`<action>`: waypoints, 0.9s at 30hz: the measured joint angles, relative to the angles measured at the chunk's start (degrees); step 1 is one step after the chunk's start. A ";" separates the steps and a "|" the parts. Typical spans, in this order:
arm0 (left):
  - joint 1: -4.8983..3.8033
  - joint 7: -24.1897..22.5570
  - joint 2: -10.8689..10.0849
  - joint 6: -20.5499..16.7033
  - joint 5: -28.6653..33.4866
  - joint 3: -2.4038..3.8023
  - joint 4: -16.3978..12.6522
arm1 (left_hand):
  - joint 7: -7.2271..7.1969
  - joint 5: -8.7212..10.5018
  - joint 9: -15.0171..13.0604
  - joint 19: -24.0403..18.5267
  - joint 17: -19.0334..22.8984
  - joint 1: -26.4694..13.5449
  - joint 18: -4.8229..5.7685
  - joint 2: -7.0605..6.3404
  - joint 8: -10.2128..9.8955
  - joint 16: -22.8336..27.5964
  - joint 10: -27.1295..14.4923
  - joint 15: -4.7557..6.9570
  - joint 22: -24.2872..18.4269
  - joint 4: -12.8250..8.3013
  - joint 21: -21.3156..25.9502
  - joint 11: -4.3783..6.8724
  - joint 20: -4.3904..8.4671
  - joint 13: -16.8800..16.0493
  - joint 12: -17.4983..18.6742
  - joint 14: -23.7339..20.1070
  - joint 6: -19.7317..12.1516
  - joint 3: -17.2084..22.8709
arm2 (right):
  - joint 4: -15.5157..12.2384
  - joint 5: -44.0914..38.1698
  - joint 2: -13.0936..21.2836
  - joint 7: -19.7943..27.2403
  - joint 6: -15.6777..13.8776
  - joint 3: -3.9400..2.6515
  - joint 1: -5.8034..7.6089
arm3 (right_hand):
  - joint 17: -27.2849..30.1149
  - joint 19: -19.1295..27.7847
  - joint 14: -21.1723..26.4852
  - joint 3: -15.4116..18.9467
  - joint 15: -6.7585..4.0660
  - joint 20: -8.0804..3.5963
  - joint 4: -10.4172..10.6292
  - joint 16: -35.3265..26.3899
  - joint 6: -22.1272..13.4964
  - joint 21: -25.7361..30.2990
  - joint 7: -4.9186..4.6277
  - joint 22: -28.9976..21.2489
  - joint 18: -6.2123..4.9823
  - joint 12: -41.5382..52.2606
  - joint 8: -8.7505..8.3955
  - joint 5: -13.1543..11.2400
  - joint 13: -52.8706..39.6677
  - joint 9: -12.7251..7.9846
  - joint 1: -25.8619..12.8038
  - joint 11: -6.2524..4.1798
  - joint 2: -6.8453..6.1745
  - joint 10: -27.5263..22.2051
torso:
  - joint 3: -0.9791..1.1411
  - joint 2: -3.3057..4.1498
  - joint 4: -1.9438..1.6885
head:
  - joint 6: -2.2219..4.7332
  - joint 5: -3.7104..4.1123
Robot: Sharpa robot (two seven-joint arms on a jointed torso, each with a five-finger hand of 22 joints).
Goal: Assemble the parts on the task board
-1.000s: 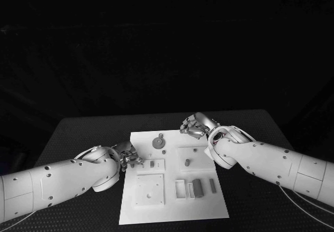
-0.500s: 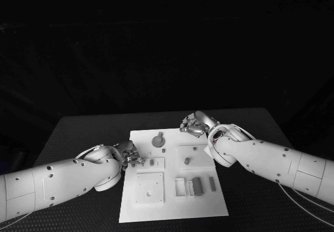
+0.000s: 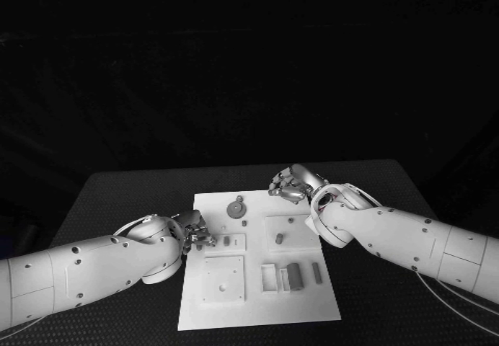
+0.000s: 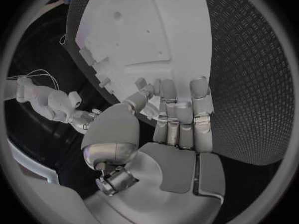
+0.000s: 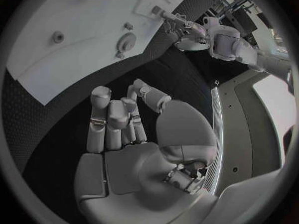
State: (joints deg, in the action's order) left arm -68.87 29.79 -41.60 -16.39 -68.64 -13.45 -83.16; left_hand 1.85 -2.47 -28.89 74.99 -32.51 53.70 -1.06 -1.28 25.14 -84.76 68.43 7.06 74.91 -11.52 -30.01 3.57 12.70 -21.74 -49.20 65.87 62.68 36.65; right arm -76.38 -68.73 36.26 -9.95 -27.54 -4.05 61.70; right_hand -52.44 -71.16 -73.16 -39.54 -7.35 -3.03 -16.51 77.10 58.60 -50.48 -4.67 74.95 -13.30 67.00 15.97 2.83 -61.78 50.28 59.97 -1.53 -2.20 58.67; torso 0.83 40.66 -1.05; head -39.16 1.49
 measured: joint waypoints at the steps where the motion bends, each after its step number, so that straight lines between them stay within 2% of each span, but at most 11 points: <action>1: 0.00 0.03 0.03 0.05 -0.09 0.00 0.04 | -0.01 0.05 -0.01 0.02 0.00 0.00 0.00 0.00 0.00 0.00 0.07 -0.02 0.00 0.00 0.00 -0.07 0.01 0.00 0.00 0.04 0.00 0.00 | 0.00 0.00 0.00 0.00 0.01 0.00 0.00 | 0.00 -0.01 0.00 0.00 0.00 0.01 0.00 0.00 0.00 0.00 0.00 0.00 0.00 0.00 0.00 0.00 0.00 0.03 0.00 0.00 0.00 0.00 | 0.00 0.00 0.00 | 0.00 0.01; 27: 0.24 0.30 0.37 -0.19 -1.89 0.03 0.30 | -0.04 -0.13 -0.03 0.29 -0.10 -0.19 -0.01 0.23 0.67 0.01 0.28 0.09 -0.01 -0.16 0.01 0.11 0.08 0.07 -0.23 0.48 0.03 0.00 | 0.00 0.18 0.04 0.07 0.11 0.00 0.00 | 0.00 -0.09 -0.01 -0.15 0.01 0.09 0.15 0.00 0.00 0.00 0.00 0.00 -0.02 0.00 0.00 0.00 -0.01 0.20 0.00 0.00 0.00 0.00 | -0.01 0.00 0.01 | 0.02 0.10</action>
State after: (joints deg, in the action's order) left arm -68.63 30.09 -41.23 -16.58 -70.53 -13.42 -82.86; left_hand 1.81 -2.60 -28.91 75.28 -32.61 53.51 -1.06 -1.06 25.80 -84.75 68.71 7.15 74.90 -11.68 -30.01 3.68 12.78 -21.67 -49.43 66.35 62.71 36.65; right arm -76.37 -68.55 36.30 -9.88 -27.43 -4.05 61.70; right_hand -52.44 -71.25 -73.17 -39.69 -7.34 -2.94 -16.36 77.10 58.61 -50.48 -4.67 74.95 -13.32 67.00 15.97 2.83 -61.79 50.48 59.97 -1.53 -2.20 58.67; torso 0.83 40.66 -1.04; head -39.14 1.59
